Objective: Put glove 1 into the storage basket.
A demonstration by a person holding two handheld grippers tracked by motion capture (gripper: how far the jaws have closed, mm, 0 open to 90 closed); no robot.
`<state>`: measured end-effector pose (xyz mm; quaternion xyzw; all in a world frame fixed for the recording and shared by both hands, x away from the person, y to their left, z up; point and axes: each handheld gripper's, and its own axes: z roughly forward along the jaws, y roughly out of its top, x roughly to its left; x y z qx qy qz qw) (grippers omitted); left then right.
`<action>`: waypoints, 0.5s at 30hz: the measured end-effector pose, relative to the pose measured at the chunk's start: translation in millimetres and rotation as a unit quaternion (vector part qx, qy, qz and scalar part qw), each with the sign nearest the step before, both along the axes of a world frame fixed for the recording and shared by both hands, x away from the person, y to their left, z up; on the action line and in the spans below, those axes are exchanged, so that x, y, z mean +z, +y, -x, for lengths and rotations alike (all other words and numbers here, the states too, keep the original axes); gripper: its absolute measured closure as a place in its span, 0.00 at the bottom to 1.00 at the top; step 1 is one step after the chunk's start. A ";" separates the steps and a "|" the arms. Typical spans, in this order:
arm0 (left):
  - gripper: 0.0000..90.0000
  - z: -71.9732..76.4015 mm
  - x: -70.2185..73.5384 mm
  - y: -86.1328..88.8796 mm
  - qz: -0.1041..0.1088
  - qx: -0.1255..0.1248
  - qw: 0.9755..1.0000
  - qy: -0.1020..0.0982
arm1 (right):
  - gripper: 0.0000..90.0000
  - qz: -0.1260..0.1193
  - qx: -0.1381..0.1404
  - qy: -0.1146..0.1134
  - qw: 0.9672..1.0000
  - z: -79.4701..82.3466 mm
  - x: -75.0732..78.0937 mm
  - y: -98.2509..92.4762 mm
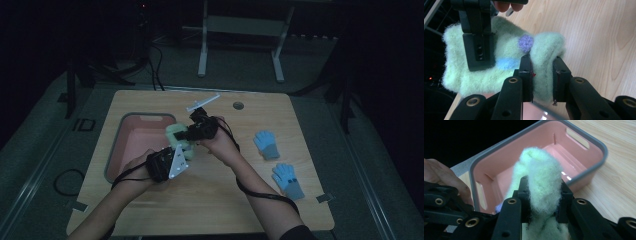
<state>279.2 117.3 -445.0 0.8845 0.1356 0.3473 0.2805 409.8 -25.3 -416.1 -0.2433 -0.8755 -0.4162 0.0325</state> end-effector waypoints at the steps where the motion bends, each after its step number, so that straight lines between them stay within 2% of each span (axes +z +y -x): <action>1: 0.83 0.6 -0.1 2.7 0.002 0.003 1.000 0.000 | 0.80 0.002 0.003 -0.001 1.000 0.1 0.3 3.7; 11: 0.83 8.0 -0.2 30.8 -0.004 0.025 1.000 0.003 | 0.80 0.004 0.024 0.002 1.000 2.4 0.7 38.6; 15: 0.83 11.4 -0.4 43.8 0.000 0.036 0.999 0.006 | 0.80 0.003 0.035 0.000 0.999 4.3 1.5 55.8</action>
